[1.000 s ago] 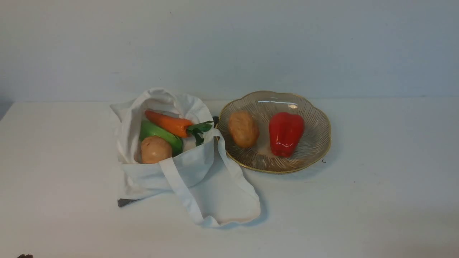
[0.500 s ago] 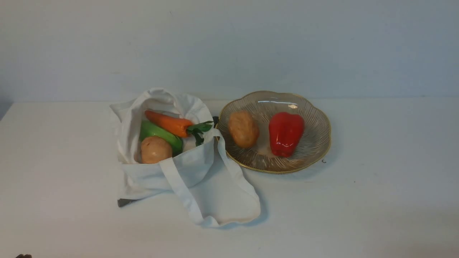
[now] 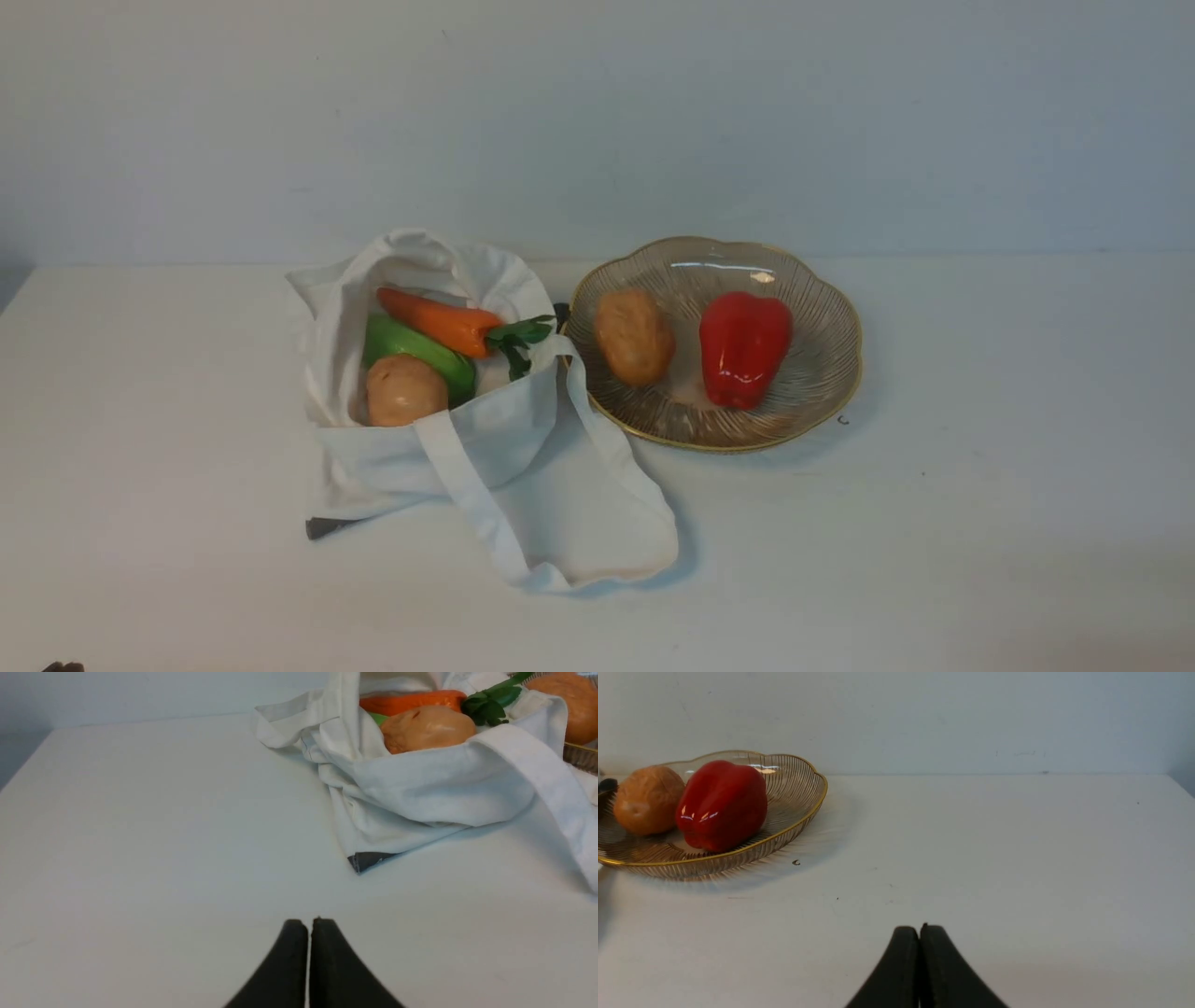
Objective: Take vegetables from cloth bag on white table place on plate.
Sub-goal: 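Reach into the cloth bag and grasp the potato inside with the left gripper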
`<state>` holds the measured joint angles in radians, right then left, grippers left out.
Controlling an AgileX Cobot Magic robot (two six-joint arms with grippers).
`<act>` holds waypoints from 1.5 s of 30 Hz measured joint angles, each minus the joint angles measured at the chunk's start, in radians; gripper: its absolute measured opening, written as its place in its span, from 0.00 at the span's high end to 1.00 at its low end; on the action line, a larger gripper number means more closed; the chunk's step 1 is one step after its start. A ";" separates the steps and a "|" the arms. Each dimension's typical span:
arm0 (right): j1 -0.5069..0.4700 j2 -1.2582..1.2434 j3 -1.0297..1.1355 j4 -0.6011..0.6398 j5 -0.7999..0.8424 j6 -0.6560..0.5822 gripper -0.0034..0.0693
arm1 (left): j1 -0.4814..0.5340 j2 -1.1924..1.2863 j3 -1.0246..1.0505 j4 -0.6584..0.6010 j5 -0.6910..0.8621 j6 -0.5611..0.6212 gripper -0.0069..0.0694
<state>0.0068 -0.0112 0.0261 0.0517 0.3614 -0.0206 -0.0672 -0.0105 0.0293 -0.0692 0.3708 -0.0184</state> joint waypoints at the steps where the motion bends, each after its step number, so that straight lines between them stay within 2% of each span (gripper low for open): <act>1: 0.000 0.000 0.000 0.000 0.000 0.000 0.97 | 0.000 0.000 0.000 -0.009 0.000 -0.010 0.92; 4: 0.000 0.000 0.000 0.000 0.000 0.000 0.97 | 0.000 0.000 0.000 -0.251 0.000 -0.130 0.92; 5: 0.000 0.000 0.000 0.000 0.000 0.000 0.97 | 0.000 0.000 0.000 -0.268 0.000 -0.130 0.92; 6: 0.000 0.000 0.000 0.000 0.000 0.000 0.97 | 0.000 0.000 0.000 -0.385 0.000 -0.186 0.92; 11: 0.000 0.000 0.000 0.000 0.000 0.000 0.97 | 0.000 0.000 0.000 -0.761 -0.003 -0.252 0.92; 13: 0.000 0.000 0.000 0.000 0.000 0.000 0.97 | 0.000 0.000 0.000 -0.833 -0.013 -0.242 0.92; 17: 0.000 0.000 0.000 0.000 0.000 0.000 0.97 | 0.000 0.000 0.000 -0.886 -0.041 -0.181 0.92; 21: 0.000 0.000 0.000 0.000 0.000 -0.006 0.97 | 0.000 0.000 -0.035 -0.891 0.003 -0.059 0.92; 23: 0.000 0.000 0.000 0.000 0.000 -0.018 0.97 | 0.000 0.037 -0.136 -0.883 0.073 0.018 0.92; 26: 0.000 0.000 0.000 0.000 0.000 -0.024 0.97 | 0.000 0.165 -0.293 -0.819 0.176 0.057 0.92; 27: 0.000 0.000 0.000 0.000 0.000 -0.024 0.97 | 0.000 0.176 -0.304 -0.819 0.185 0.058 0.92; 28: 0.000 0.000 0.000 0.000 0.000 -0.020 0.97 | 0.000 0.269 -0.408 -0.752 0.273 0.066 0.92; 29: 0.000 0.000 0.000 0.000 0.000 -0.019 0.97 | 0.000 0.293 -0.419 -0.744 0.285 0.066 0.92; 35: 0.000 0.000 0.000 0.000 0.000 -0.005 0.97 | 0.000 0.689 -0.731 -0.476 0.665 0.073 0.92; 38: 0.000 0.000 0.000 0.000 0.000 -0.005 0.97 | 0.000 0.848 -0.812 -0.409 0.763 0.073 0.92; 42: 0.000 0.000 0.000 0.000 0.000 -0.005 0.97 | -0.004 0.989 -0.879 -0.381 0.799 0.073 0.92; 45: 0.000 0.000 0.000 0.000 0.000 -0.005 0.97 | -0.050 1.109 -0.942 -0.366 0.792 0.071 0.91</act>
<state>0.0068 -0.0112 0.0261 0.0517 0.3614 -0.0253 -0.1173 1.0982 -0.9127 -0.4355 1.1625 0.0524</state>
